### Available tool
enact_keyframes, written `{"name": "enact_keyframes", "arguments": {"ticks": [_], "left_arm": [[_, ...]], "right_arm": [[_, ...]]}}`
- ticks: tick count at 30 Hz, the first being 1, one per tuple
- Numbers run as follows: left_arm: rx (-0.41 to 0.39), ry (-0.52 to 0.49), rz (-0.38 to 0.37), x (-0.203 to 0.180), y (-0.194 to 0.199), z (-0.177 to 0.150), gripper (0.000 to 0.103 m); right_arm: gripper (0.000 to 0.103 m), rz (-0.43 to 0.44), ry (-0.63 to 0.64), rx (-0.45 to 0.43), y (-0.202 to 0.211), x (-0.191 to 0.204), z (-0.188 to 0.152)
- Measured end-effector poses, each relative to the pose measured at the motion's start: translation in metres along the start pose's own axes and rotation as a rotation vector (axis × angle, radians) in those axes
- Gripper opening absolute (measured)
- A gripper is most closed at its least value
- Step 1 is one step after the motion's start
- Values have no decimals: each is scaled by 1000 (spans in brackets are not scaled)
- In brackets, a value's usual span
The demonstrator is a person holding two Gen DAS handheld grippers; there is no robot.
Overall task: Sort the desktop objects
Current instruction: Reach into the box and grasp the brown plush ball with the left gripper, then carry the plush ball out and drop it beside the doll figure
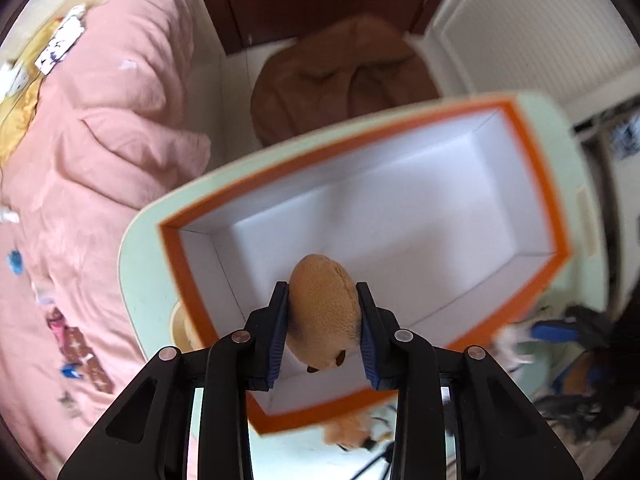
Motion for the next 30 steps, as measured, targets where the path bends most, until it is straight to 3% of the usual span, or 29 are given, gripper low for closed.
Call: {"name": "enact_keyframes", "arguments": {"ticks": [5,10,13,16,22,30], "left_arm": [[-163,38,-105,2,50,-29,33],[-245,61,-185,2,65,-67,33],[-256,52,-208,-5,53,-92,33],[-276,36,-183,-16,28,-116,33],[-291,84,-238,-21,-11,-149,33],[-337,46,-209,-42,-29,-153,38]], "right_arm": [[61,-32,9,-12,1,-1,-3],[62,-57,1,-14,3,-5,-8],[62,-63,0,-19,4,-6,-9],[62,-70,0,-22,4,-7,-10],[62,-98,24,-32,6,-5,-14],[62,-108,29,-41,7,-5,-16]]}}
Point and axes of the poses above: each gripper's, at about its wrist camera, not at the fingertips, and y roughly against the way its jaws point, x to its left, z to its top, the point moved 2 cm from there along -y, roughly the way its jaws point, and after that the axes turned 1 degree about x, right-handed, at the moved point
